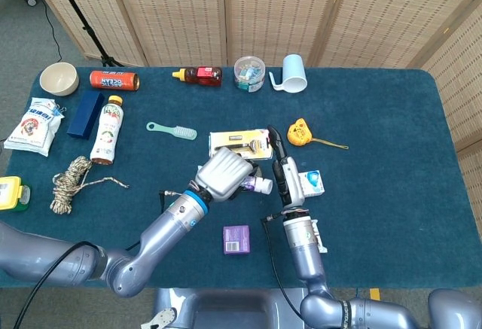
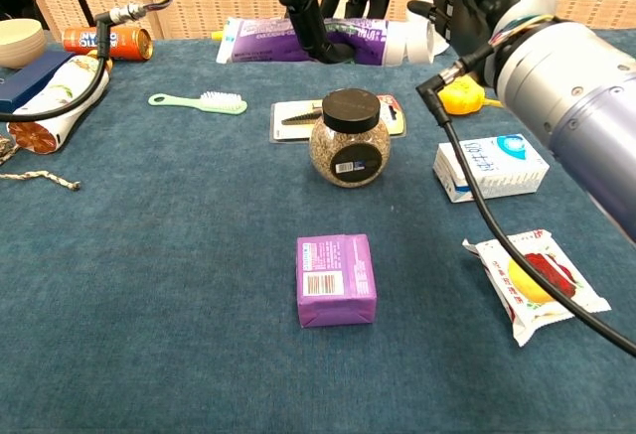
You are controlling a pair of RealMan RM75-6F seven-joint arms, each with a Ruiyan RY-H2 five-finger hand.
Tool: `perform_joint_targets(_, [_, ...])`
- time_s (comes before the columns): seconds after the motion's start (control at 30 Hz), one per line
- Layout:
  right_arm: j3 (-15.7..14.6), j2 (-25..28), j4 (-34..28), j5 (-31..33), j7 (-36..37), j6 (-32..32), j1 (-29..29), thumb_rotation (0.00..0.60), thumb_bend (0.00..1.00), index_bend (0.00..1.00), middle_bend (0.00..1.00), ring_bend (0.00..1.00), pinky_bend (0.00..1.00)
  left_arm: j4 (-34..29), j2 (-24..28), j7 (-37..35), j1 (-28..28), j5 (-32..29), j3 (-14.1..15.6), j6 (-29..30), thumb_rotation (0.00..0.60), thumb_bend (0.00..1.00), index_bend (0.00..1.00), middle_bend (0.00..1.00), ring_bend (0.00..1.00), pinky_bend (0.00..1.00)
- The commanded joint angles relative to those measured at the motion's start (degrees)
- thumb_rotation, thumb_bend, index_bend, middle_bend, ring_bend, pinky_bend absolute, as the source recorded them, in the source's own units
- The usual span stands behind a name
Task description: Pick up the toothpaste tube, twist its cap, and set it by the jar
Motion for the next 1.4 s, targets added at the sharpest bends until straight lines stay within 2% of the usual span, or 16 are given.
perform_joint_targets(0.03, [0.25,-0.33,0.27,0.26,-0.01,-0.14,0.11,0.0,0.0,0.0,0.0,0.0,0.0,0.28,-0.97,0.8,-0.51,-1.17,-0.33,0.79,0.6,0.51,0.61,0.56,0.52,0.58])
perform_joint_targets(0.57, [1.18,-0.68,0.73,0.4,0.33,-0.77,0.06,0.0,0.0,0.0,0.0,0.0,0.0,2.26,-4.93,1.74,-1.0,-2.5,-1.96,3.7,0.6,0.51,0.61,0.56,0.52,0.58])
perform_joint_targets(1.07, [0.57,0.99,-0.08,-0.09,2.47,-3.8,-0.08,0.0,0.0,0.0,0.0,0.0,0.0,2.47,-3.58,2.18,-1.48,-4.26,-2.42,0.42,0.6,0.51,0.62,0.56,0.53,0.58])
perform_joint_targets(1.4, [0.71,1.35,0.17,0.03,3.68,-4.76,-0.03,0.0,0.0,0.0,0.0,0.0,0.0,2.63,-3.69,2.35,-1.68,-3.97,-2.26,0.7,0.6,0.51,0.62,0.56,0.53,0.58])
